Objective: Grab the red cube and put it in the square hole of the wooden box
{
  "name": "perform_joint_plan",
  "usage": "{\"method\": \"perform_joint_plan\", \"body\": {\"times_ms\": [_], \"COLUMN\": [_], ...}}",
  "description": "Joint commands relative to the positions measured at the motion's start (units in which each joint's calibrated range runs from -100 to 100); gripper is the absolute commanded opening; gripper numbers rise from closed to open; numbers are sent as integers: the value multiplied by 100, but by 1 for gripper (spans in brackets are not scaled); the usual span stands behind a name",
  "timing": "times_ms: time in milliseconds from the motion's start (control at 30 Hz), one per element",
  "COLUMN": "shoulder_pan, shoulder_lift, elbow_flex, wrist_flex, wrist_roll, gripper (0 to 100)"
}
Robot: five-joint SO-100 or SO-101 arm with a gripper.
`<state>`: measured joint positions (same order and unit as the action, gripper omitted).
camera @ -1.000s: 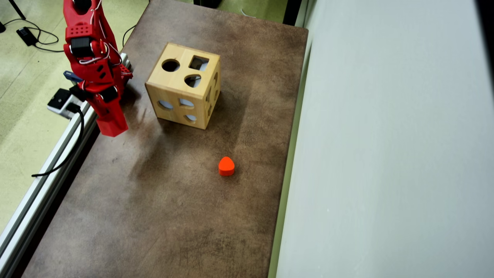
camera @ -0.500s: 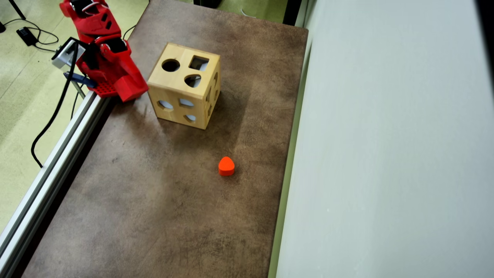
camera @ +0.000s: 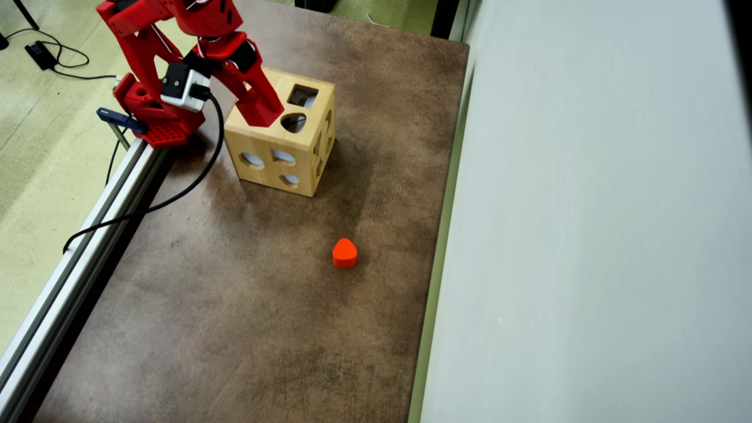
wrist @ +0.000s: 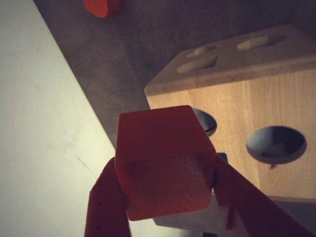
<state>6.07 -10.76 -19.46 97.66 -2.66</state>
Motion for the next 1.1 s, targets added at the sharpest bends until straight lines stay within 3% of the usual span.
{"method": "perform_joint_plan", "body": {"times_ms": [0, 233, 633, 1067], "shoulder_pan": [-288, -1001, -1878, -1893], "shoulder_lift": [129, 545, 1412, 1454], "elbow_flex": [-281, -308, -362, -272], "wrist_flex": [65, 57, 57, 57], "wrist_roll": [-366, -908, -884, -679], "gripper": [2, 2, 2, 2]}}
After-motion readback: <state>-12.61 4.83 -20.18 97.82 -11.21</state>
